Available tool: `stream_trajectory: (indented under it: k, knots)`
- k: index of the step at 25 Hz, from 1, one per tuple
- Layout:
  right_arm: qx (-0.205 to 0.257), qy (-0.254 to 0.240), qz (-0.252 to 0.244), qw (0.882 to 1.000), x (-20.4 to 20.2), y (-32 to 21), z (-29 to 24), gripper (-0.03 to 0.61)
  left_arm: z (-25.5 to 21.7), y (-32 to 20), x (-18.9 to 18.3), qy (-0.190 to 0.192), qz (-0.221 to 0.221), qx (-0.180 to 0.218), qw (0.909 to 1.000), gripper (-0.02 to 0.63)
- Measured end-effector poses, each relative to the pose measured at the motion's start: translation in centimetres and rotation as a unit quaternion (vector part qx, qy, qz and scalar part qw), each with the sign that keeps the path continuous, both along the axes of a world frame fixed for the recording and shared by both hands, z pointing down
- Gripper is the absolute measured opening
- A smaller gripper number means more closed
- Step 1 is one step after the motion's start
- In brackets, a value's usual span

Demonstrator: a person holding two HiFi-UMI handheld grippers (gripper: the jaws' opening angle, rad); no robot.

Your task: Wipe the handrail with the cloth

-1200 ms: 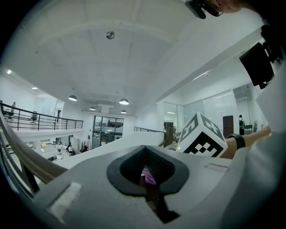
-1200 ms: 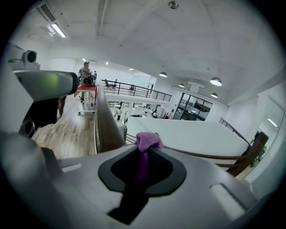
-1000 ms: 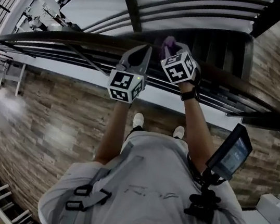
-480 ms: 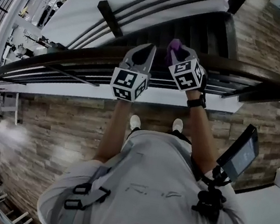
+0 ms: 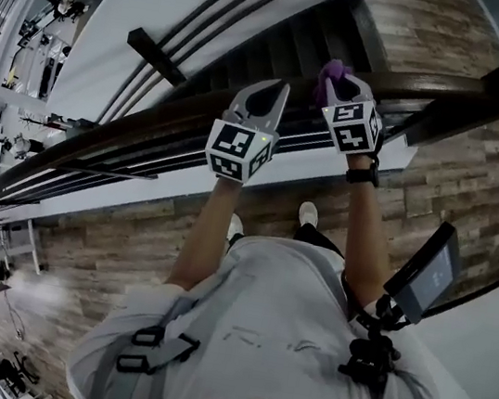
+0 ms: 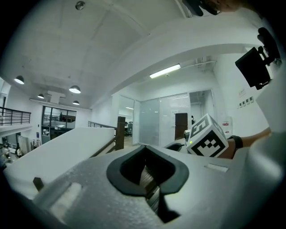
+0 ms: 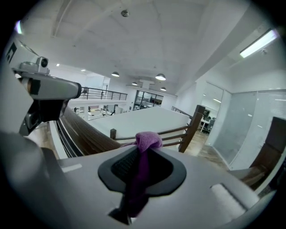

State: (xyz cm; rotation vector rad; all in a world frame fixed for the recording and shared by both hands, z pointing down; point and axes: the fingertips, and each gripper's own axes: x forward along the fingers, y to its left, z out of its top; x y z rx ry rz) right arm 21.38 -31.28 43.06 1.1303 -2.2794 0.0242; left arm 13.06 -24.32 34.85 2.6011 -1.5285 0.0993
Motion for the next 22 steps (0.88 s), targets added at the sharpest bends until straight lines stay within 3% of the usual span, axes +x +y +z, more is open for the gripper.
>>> stream_trajectory:
  k: [7, 14, 19, 22]
  knots:
    - [0.023, -0.011, 0.084, 0.996, 11.8, -4.7, -0.4, 0.052, 0.6, -2.5, 10.1, 0.011, 0.059, -0.003, 0.9982, 0.0]
    - [0.041, -0.004, 0.177, 0.983, 25.8, -10.2, -0.7, 0.052, 1.0, -3.8, 18.3, 0.024, 0.101, -0.007, 0.9945, 0.0]
    - [0.049, 0.009, 0.234, 0.971, 34.2, -13.6, -1.0, 0.051, 1.5, -3.9, 21.0, 0.021, 0.112, -0.009, 0.9934, 0.0]
    - [0.04, 0.035, 0.26, 0.964, 36.8, -14.2, -1.2, 0.052, 1.5, -2.9, 21.0, 0.024, 0.112, -0.01, 0.9934, 0.0]
